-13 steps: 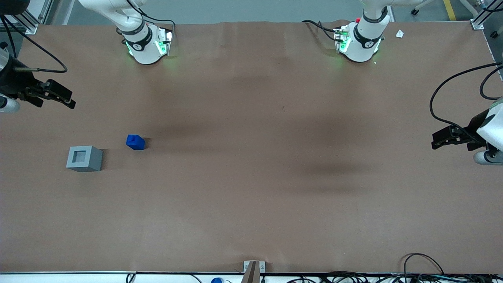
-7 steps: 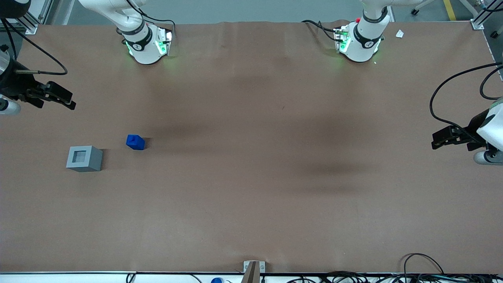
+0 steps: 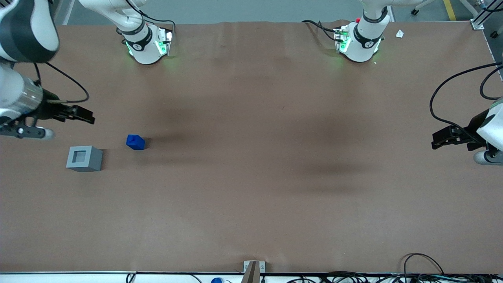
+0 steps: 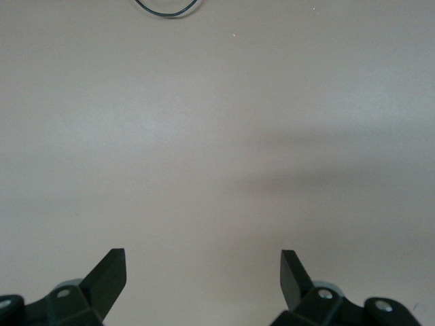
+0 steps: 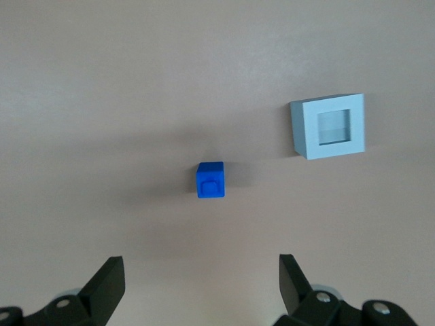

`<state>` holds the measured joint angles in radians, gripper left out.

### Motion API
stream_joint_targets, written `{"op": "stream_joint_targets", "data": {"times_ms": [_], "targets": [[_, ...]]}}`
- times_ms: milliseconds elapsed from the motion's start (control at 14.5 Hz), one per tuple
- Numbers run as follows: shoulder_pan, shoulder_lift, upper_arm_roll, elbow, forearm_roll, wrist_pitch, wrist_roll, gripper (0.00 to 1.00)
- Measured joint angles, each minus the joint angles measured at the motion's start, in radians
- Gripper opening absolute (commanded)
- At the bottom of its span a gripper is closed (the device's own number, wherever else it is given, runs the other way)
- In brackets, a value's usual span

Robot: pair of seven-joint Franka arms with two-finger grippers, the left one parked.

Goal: Insert blue part into gray base with right arm
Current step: 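Move the open right gripper over the blue block beside the gray base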

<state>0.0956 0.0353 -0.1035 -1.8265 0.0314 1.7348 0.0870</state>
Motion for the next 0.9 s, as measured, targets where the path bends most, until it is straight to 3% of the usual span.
{"op": "stream_joint_targets", "data": {"times_ms": [897], "targets": [[0.004, 0.009, 0.006, -0.403, 0.0, 0.411, 0.0, 0.86]]}}
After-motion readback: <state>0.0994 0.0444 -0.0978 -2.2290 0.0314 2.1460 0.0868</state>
